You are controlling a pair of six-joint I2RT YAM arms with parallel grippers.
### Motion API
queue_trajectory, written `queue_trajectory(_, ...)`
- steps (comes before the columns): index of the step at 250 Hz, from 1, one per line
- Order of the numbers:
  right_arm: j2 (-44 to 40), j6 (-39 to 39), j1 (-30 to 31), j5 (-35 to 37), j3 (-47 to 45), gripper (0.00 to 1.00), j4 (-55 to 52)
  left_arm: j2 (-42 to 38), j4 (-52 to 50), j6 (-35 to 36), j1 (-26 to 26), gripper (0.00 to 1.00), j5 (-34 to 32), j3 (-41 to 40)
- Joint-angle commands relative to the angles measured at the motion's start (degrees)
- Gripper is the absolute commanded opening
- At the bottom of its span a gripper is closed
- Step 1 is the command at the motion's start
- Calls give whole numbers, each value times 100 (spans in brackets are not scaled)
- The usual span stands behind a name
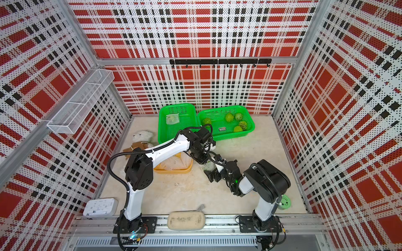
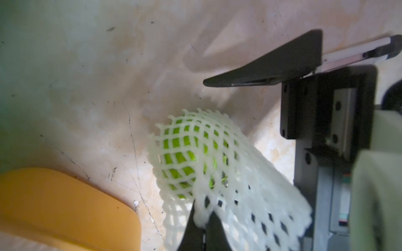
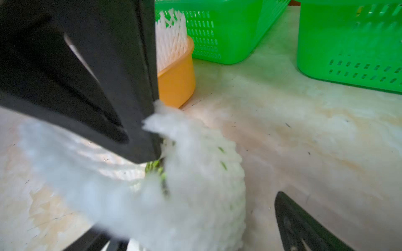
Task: Sleeve custard apples in foam nets
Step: Put on the foam net on the custard apple.
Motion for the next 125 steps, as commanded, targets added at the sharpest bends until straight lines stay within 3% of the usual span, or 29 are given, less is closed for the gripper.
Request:
queue_trajectory(1, 228, -114, 34, -167, 206, 100, 657, 117, 126, -36, 45, 0, 173, -48)
queue_trajectory(37, 474, -158, 34, -374, 384, 98, 578, 135, 124, -45, 102, 0, 190, -65)
queue_trajectory(85, 615, -208, 32, -602, 510, 75, 395, 123, 170, -42, 232, 0, 258, -133)
queue_trajectory(125, 594, -287, 25, -684, 563, 64, 106, 39, 167, -44, 302, 0, 329, -41)
